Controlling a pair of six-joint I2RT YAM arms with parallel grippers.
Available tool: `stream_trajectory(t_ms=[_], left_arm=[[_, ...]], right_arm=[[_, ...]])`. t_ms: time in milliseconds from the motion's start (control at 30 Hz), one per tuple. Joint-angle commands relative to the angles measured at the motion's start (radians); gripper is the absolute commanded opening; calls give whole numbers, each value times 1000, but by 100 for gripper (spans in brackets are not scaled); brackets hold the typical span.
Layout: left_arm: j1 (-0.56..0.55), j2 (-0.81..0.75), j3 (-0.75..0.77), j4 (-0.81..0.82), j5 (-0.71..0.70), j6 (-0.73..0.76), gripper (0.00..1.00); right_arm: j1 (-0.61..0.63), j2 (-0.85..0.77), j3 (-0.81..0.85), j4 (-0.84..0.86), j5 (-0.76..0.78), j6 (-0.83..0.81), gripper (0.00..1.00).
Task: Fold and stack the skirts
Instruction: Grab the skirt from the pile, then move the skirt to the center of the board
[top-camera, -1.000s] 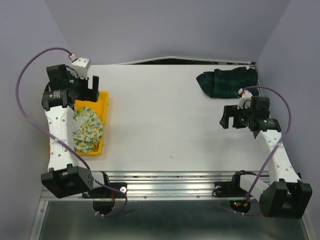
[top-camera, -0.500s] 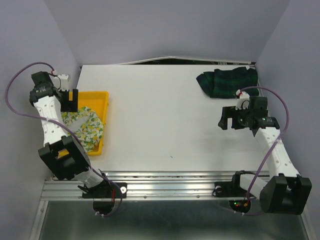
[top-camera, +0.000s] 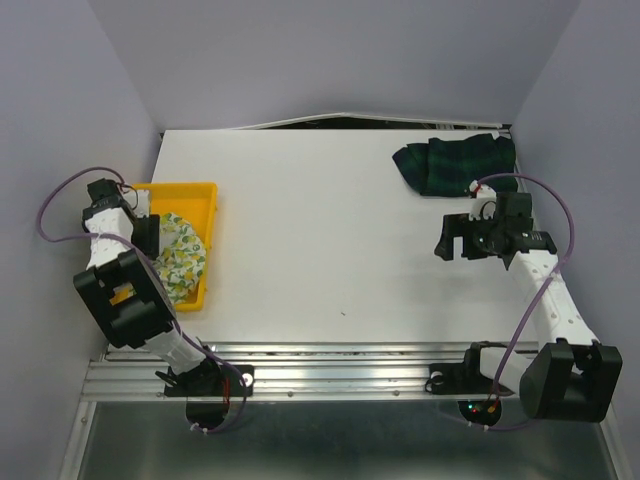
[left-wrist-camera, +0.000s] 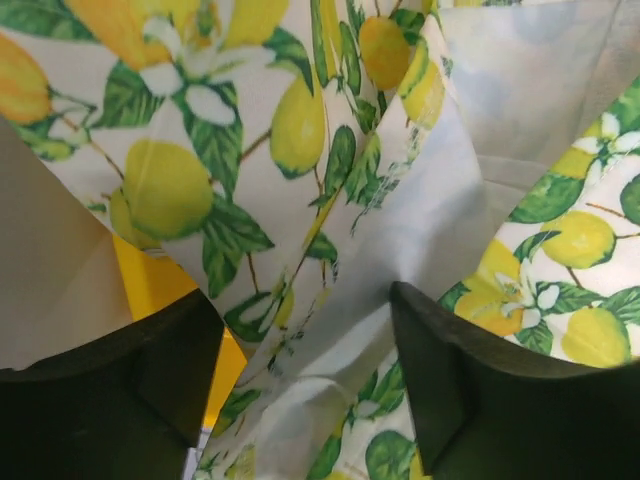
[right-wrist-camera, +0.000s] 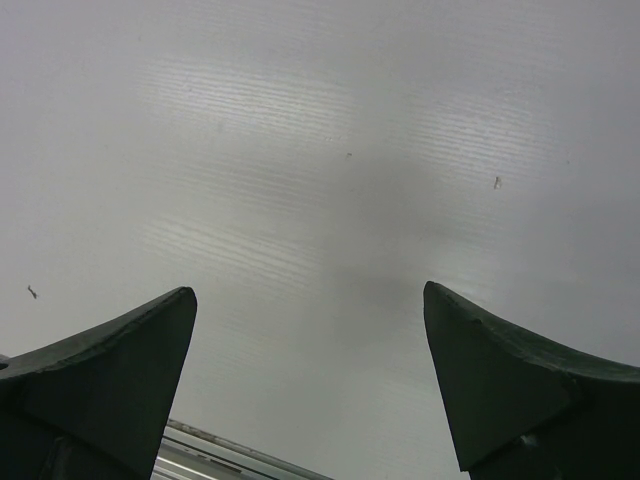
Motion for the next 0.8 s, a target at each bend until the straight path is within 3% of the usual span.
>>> stream_trajectory(t_ms=[0, 133, 200, 333, 467, 567, 600, 767], left_arm=[[3, -16, 14, 64, 35, -15, 59], [3, -101, 110, 29, 157, 3, 28], [1, -156, 171, -5, 251, 11, 0], [-28, -203, 438, -112, 389, 15, 0], [-135, -242, 603, -149, 506, 21, 0], [-325, -266, 635, -133, 471, 3, 0], [-418, -271, 617, -120, 449, -8, 0], [-656, -280, 485, -34, 369, -45, 0]], right_arm=[[-3, -10, 63, 0, -7, -12, 100], [-3, -15, 63, 0, -10, -9, 100], [-3, -16, 63, 0, -13, -6, 100], [-3, -12, 74, -1, -21, 0, 100], [-3, -4, 88, 0, -24, 6, 100], [-3, 2, 104, -1, -16, 10, 100], [-3, 7, 109, -1, -5, 11, 100], [-3, 27, 155, -7, 41, 14, 100]])
